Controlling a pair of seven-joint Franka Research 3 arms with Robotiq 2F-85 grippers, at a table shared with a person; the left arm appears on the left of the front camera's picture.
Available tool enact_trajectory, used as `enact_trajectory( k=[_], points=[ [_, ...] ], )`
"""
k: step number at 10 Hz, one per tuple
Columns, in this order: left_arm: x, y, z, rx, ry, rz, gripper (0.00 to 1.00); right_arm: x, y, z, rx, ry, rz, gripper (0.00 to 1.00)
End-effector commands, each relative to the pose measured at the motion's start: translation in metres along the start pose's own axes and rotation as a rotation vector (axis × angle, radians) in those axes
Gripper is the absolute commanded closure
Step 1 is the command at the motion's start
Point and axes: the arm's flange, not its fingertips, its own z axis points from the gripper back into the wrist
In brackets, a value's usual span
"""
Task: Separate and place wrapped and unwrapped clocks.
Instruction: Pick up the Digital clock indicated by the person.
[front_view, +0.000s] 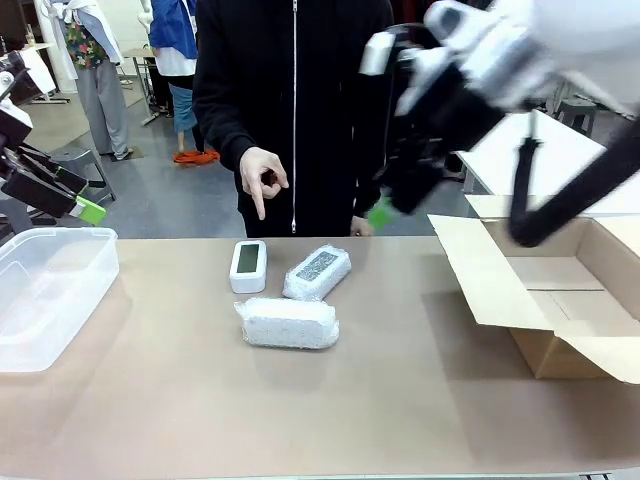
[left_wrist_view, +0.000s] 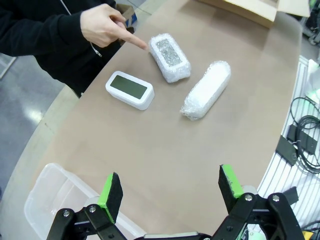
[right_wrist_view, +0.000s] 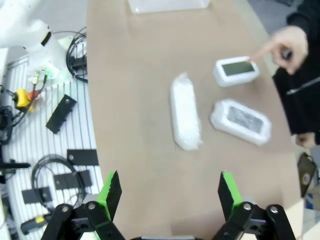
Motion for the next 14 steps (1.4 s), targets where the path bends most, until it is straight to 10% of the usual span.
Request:
enact_trajectory(
  k=[1,5,9,14],
  points=[
    [-0.001,0.002,-0.001,-0.005,-0.015,0.002,0.00,0.029,0.012,-0.040,0.007,0.060,-0.022,0.00],
    [-0.001,0.002,-0.001,-0.005,-0.015,0.002,0.00,0.033,0.019,-0.118,0.029,0.104,0.086,0.00],
    [-0.001,0.002,-0.001,-0.005,-0.015,0.002,0.00,0.041,0.031,-0.111,0.054,0.117,0.058,0.00],
    [-0.001,0.002,-0.001,-0.005,-0.015,0.002,0.00,0.042,-0.021,-0.167,0.099,0.183,0.089,0.00]
  ],
)
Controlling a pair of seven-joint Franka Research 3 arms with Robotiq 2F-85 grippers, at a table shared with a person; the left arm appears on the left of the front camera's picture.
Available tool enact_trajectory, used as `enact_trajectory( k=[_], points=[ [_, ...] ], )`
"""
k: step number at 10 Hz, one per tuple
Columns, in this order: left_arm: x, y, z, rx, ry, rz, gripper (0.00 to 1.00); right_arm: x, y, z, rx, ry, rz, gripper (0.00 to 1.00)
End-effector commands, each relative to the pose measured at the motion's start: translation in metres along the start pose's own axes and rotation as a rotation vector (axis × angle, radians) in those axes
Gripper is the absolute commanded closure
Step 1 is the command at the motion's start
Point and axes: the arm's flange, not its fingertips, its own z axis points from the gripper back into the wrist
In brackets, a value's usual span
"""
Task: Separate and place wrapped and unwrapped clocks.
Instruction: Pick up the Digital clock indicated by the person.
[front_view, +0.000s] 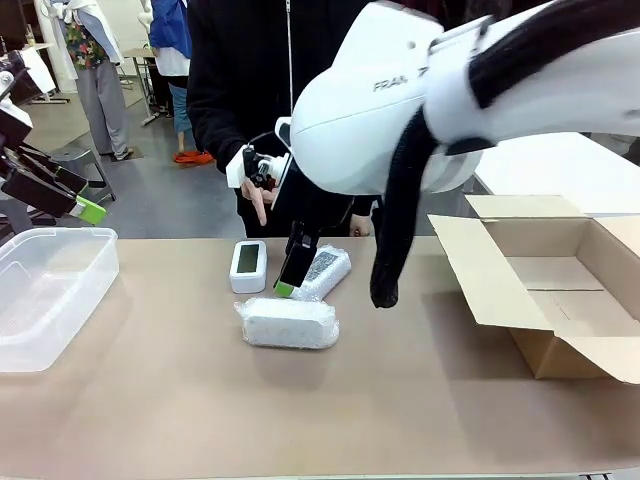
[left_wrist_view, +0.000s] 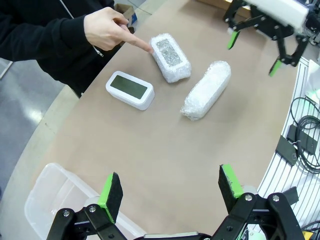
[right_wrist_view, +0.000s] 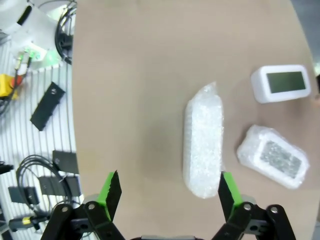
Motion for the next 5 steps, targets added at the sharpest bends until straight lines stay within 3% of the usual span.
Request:
enact_trajectory(
  k=[1,3,5],
  points=[
    [-0.001,0.001,-0.001,-0.006,-0.015,0.001,0.00,0.003,-0.011,-0.019,0.011,0.043,-0.003,0.00],
    [-0.001,0.001,-0.001,-0.006,-0.015,0.001,0.00,0.004,-0.016,-0.037,0.046,0.111,-0.012,0.00],
    [-0.001,0.001,-0.001,-0.006,-0.015,0.001,0.00,0.010,-0.012,-0.060,-0.008,0.163,-0.003,0.00]
  ],
)
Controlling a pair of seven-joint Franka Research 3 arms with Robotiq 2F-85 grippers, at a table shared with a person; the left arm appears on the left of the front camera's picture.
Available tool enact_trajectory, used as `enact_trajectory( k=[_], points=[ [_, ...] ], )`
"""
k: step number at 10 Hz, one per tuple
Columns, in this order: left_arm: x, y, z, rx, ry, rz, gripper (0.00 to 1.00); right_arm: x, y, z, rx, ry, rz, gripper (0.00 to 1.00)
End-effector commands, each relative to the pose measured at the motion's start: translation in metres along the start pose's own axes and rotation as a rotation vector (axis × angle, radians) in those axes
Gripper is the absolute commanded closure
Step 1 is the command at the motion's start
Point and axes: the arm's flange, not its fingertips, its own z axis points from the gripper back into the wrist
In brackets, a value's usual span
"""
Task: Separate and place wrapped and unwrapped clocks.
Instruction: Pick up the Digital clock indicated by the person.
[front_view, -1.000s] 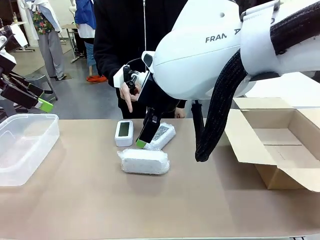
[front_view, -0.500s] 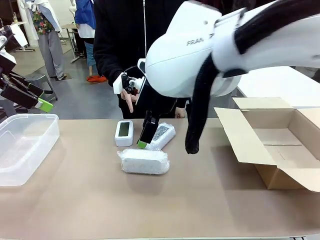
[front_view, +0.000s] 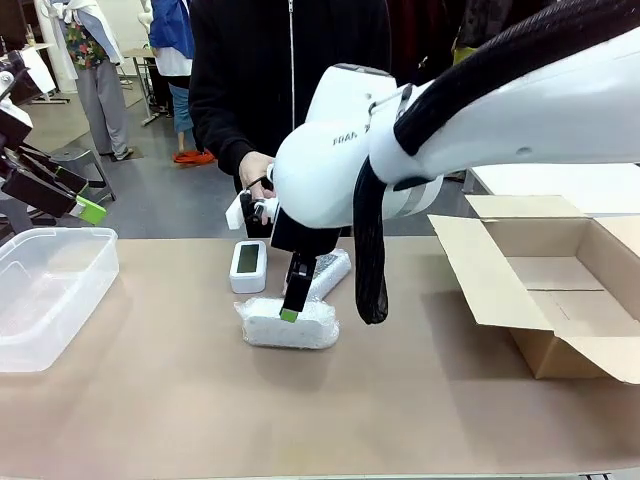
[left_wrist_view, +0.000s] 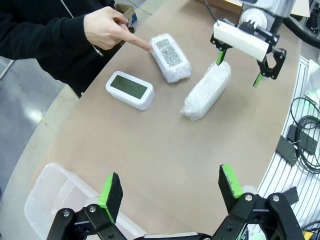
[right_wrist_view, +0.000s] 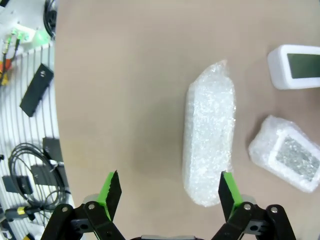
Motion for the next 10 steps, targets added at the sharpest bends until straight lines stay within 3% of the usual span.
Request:
enact_trajectory(
  k=[1,6,10],
  points=[
    [-0.001,0.001,-0.001,-0.006,-0.015,0.001,0.00,0.017,0.000,-0.014,-0.056,0.063,-0.020,0.00],
    [-0.001,0.001,-0.001,-0.006,-0.015,0.001,0.00,0.019,-0.025,-0.044,-0.127,0.115,0.016,0.00],
    [-0.001,0.001,-0.001,-0.006,-0.015,0.001,0.00,0.019,-0.045,-0.057,-0.024,0.094,0.003,0.00]
  ],
)
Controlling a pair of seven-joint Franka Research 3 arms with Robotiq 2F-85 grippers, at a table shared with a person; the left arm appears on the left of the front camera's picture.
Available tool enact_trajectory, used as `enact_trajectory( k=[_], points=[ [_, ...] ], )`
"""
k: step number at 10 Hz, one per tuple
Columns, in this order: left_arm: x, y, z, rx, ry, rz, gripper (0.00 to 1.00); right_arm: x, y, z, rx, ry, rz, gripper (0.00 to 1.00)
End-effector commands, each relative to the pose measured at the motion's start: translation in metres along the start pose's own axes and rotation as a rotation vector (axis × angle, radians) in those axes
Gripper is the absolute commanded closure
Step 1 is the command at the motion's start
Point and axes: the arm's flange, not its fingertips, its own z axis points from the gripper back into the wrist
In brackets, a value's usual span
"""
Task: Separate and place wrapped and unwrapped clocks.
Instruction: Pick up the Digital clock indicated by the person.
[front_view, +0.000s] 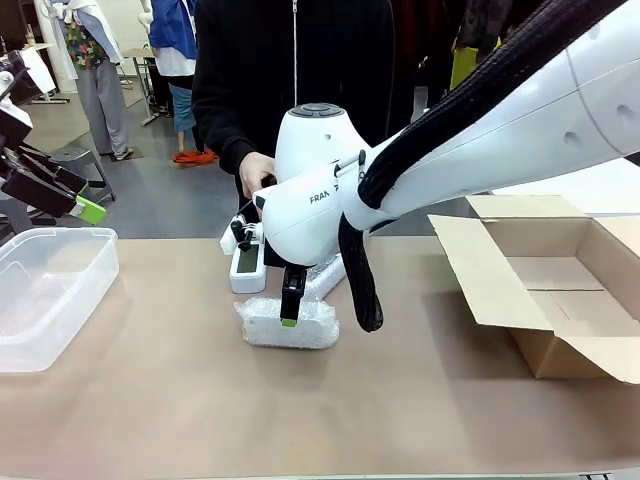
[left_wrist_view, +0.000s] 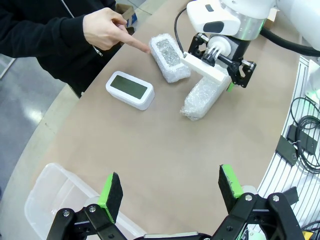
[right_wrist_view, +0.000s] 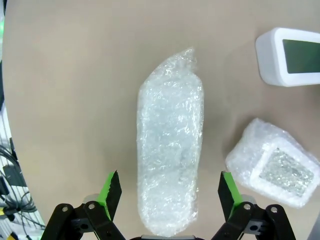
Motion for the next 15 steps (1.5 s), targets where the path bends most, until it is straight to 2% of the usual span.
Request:
enact_trajectory(
  k=[1,4,10,11,15],
  points=[
    [-0.001,0.001,-0.001,-0.006,-0.014,0.001,0.00,0.006,-0.008,-0.004,0.037,-0.001,-0.013,0.00],
    [-0.001,0.001,-0.001,-0.006,-0.014,0.001,0.00,0.015,-0.006,-0.021,0.106,0.031,0.007,0.00],
    [-0.001,0.001,-0.001,-0.006,-0.014,0.001,0.00,0.011,-0.004,-0.033,0.120,0.083,-0.024,0.00],
    [-0.001,0.001,-0.001,-0.006,-0.014,0.001,0.00,0.010,-0.004,-0.035,0.110,0.080,-0.021,0.06],
    [-0.001,0.001,-0.001,-0.006,-0.014,0.001,0.00,0.007,-0.007,-0.037,0.080,0.107,-0.060,0.42]
  ],
)
